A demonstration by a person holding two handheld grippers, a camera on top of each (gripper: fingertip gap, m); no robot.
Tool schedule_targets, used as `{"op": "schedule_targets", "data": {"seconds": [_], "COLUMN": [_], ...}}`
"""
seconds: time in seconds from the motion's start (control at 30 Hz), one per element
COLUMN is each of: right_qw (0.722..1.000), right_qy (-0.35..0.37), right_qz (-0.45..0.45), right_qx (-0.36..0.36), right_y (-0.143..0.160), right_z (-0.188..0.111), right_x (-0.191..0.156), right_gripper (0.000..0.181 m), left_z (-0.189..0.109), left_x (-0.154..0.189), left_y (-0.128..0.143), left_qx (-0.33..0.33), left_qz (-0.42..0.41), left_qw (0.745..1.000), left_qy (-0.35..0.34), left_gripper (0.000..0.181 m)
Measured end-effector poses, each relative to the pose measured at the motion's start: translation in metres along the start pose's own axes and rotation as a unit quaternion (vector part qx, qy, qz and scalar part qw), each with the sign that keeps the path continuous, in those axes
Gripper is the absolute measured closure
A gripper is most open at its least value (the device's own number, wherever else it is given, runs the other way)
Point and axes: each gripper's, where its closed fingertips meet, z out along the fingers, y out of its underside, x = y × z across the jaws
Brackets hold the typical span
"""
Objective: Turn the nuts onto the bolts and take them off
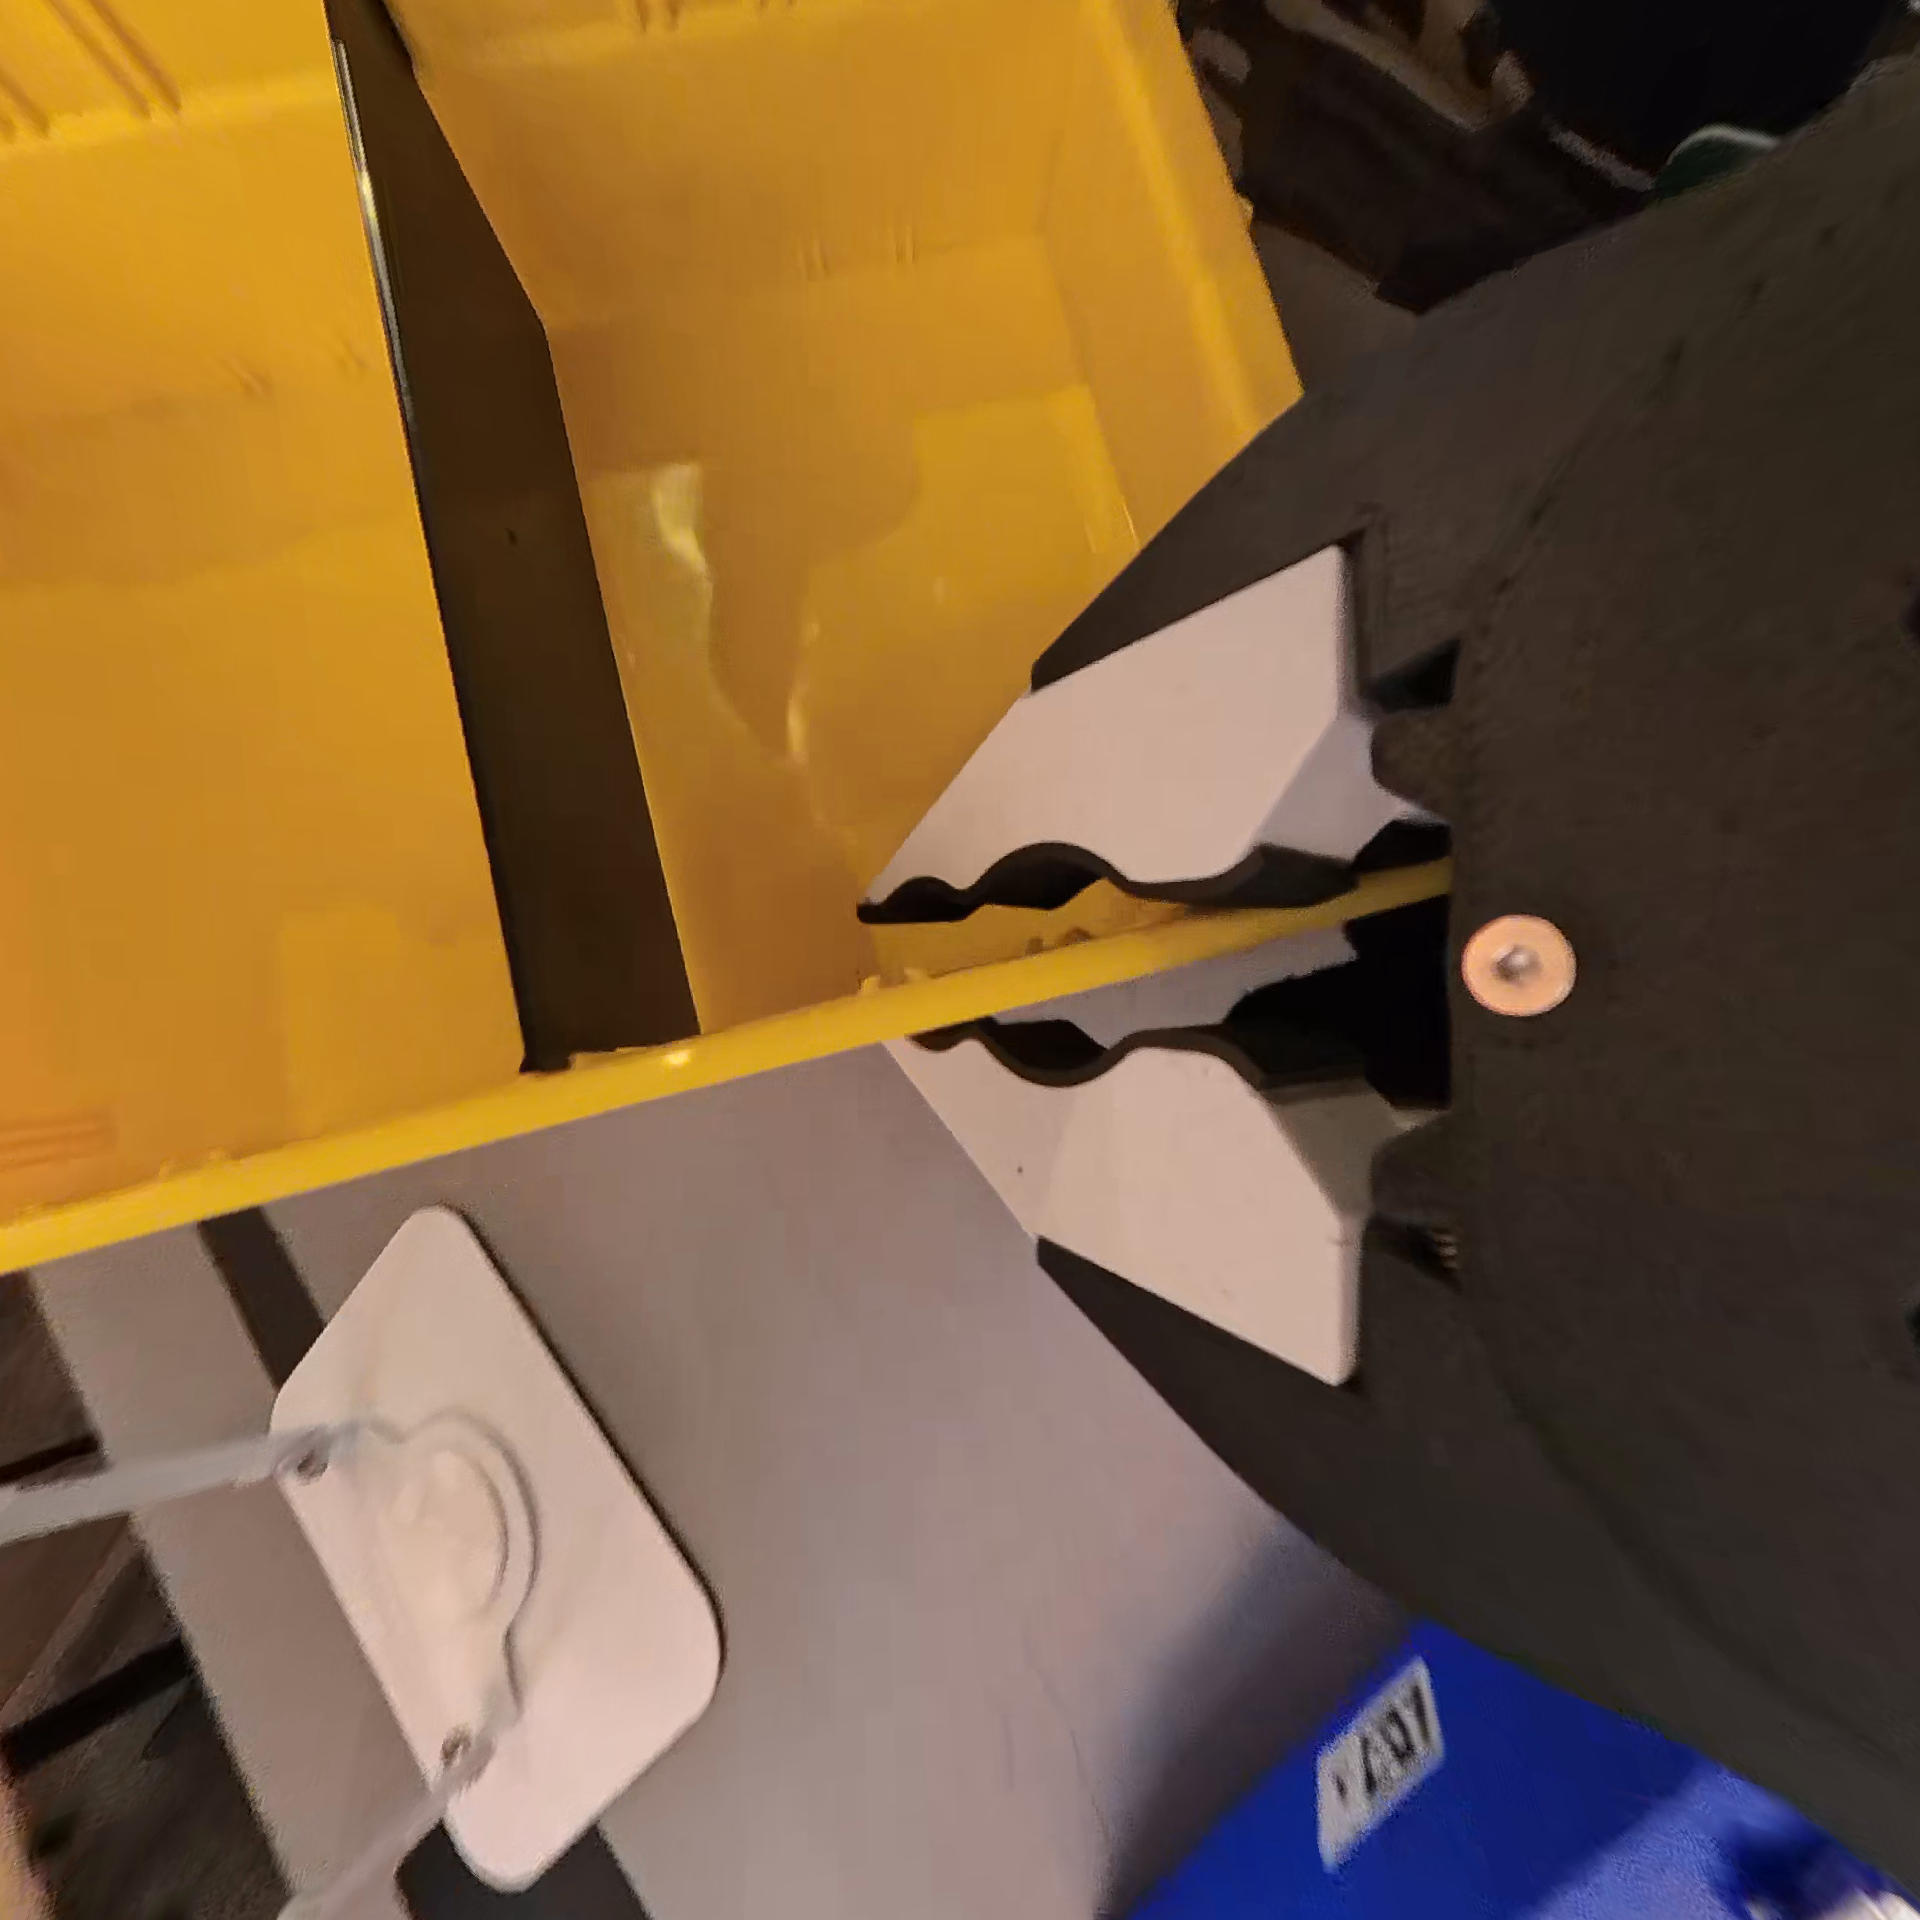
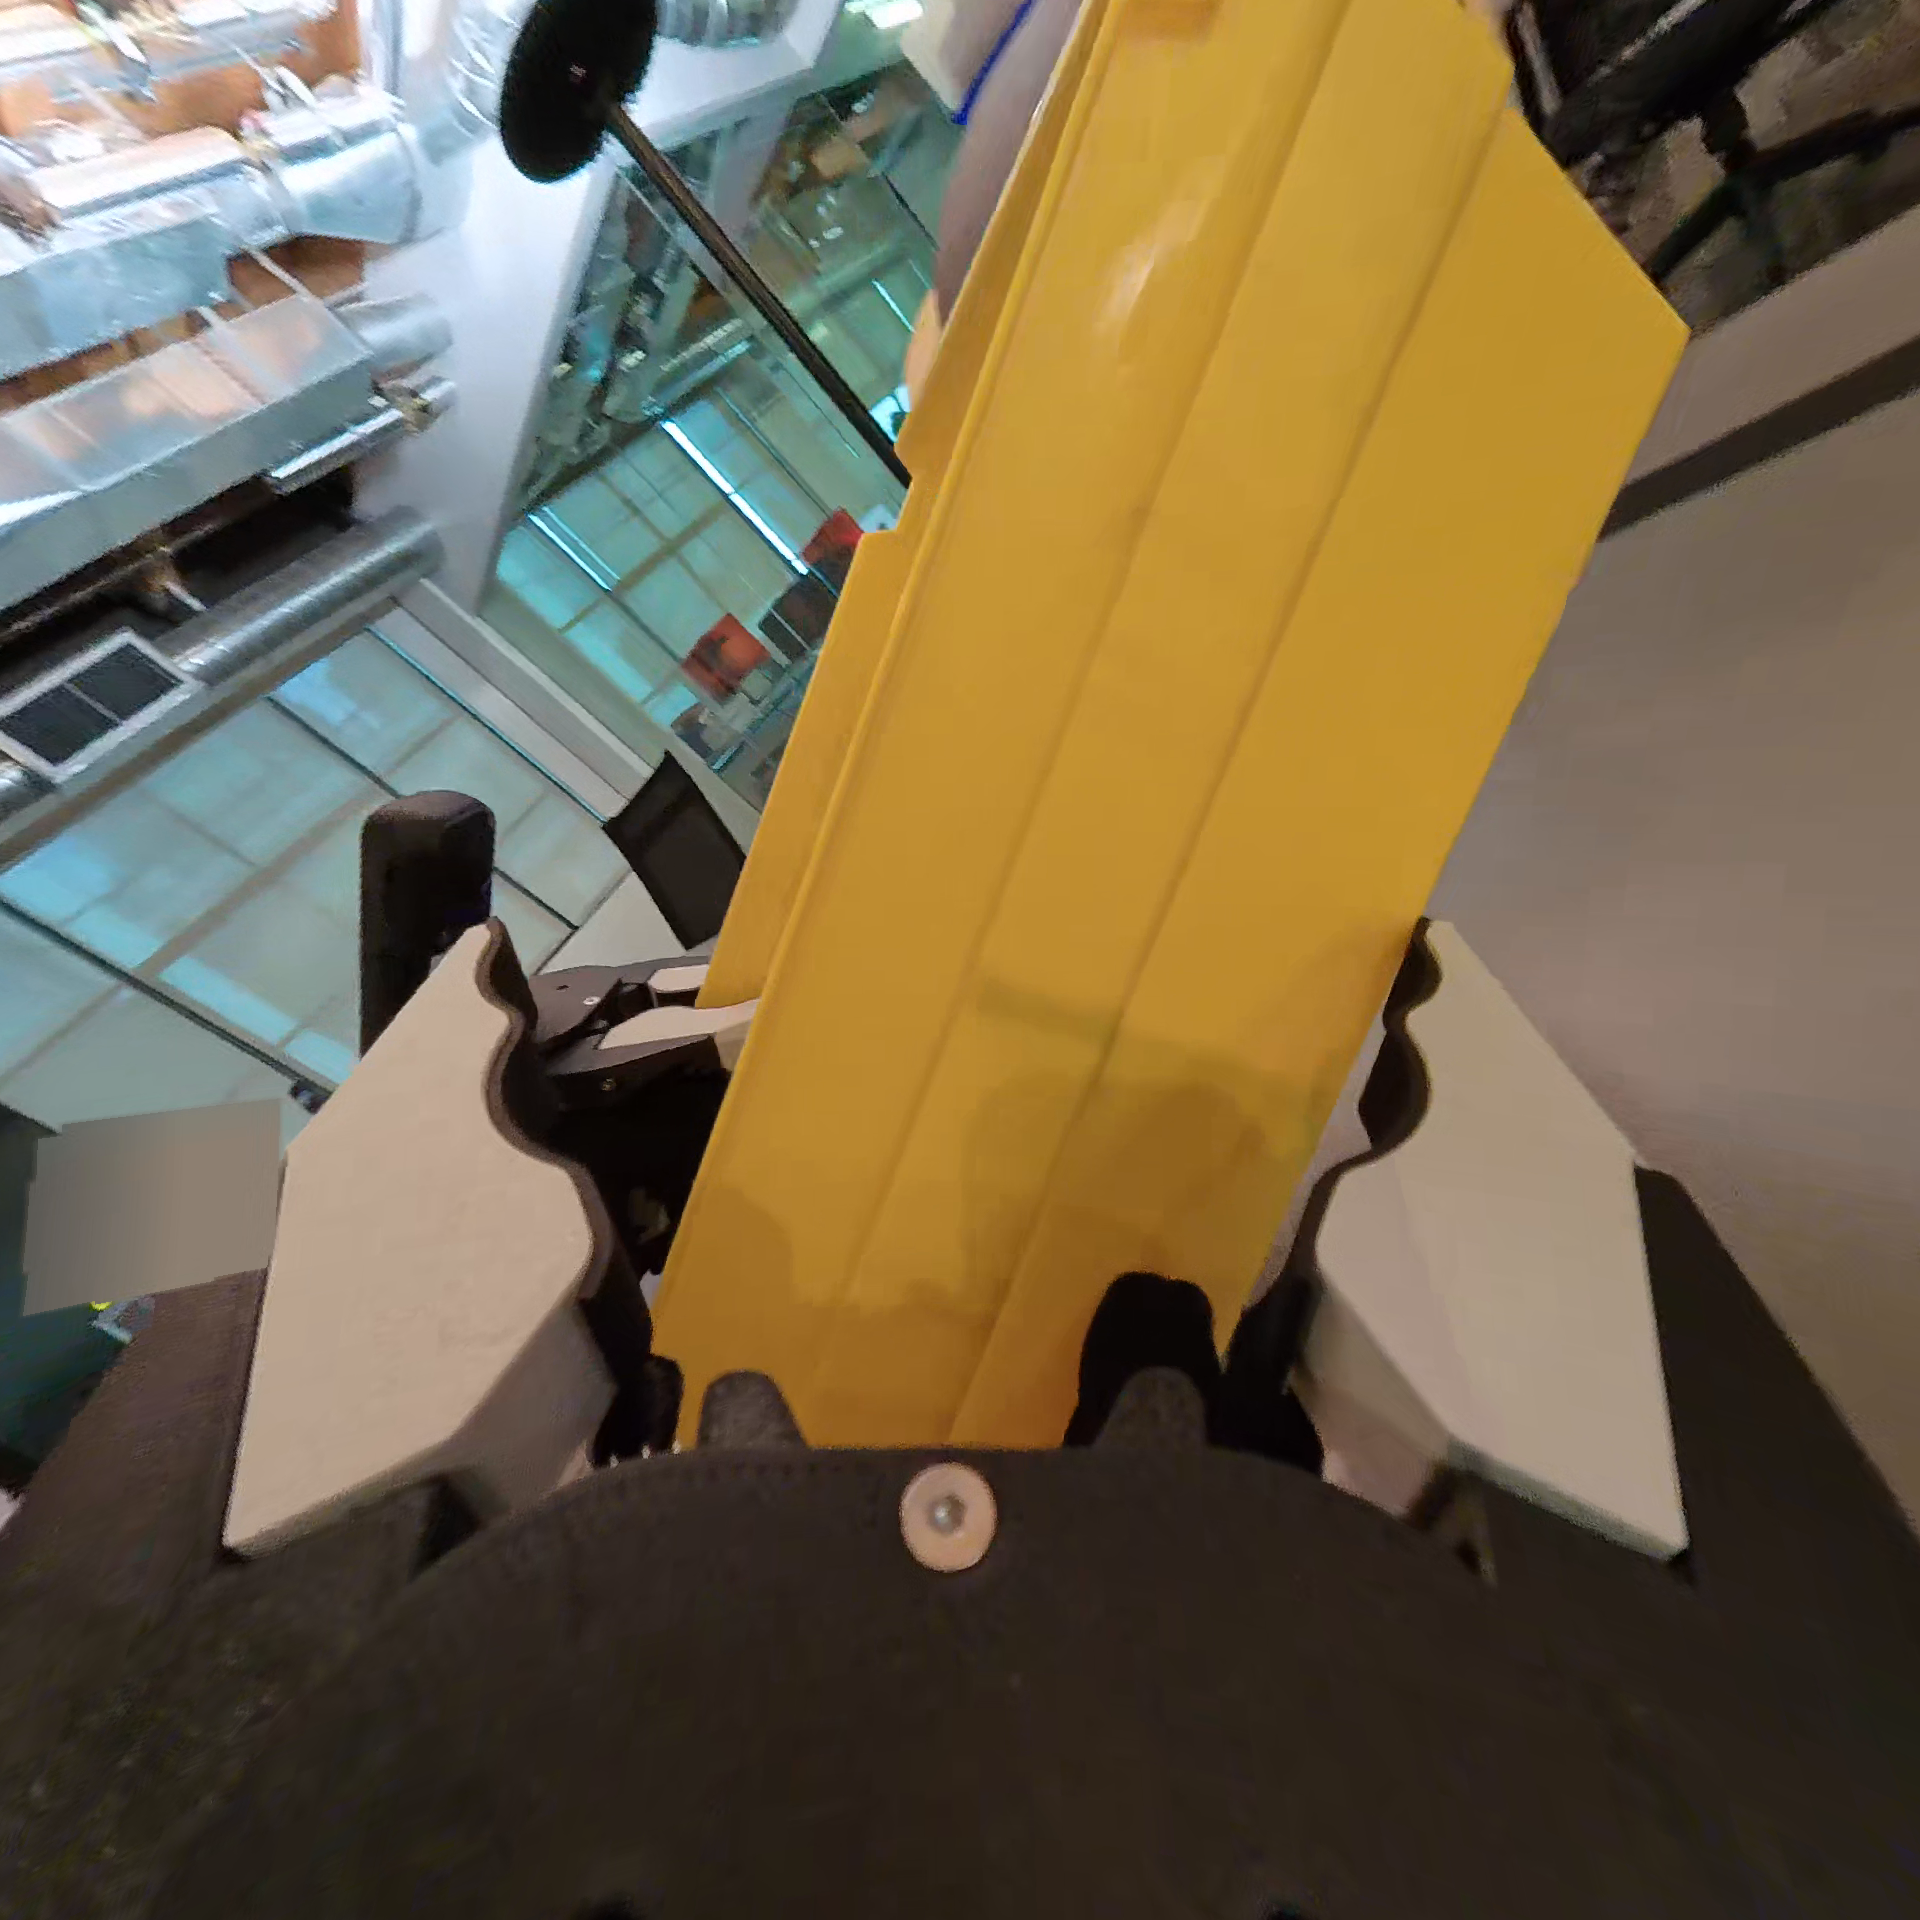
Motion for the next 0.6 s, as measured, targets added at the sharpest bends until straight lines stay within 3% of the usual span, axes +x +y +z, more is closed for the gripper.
{"op": "schedule_targets", "data": {"seconds": [0.27,0.4,0.6], "right_qw": [0.998,0.997,0.993], "right_qy": [0.058,0.068,0.105], "right_qz": [0.03,0.011,-0.003], "right_qx": [-0.015,-0.017,-0.058], "right_y": [0.002,-0.006,-0.009], "right_z": [-0.021,-0.026,-0.029], "right_x": [0.056,0.069,0.101], "right_gripper": [0.025,0.034,0.027], "left_z": [0.046,0.067,0.093], "left_x": [0.035,0.051,0.074], "left_y": [0.008,0.014,0.008], "left_qx": [-0.036,-0.059,-0.061], "left_qz": [-0.028,-0.05,-0.072], "left_qw": [0.997,0.993,0.989], "left_qy": [0.063,0.085,0.11], "left_gripper": [0.15,0.134,0.11]}}
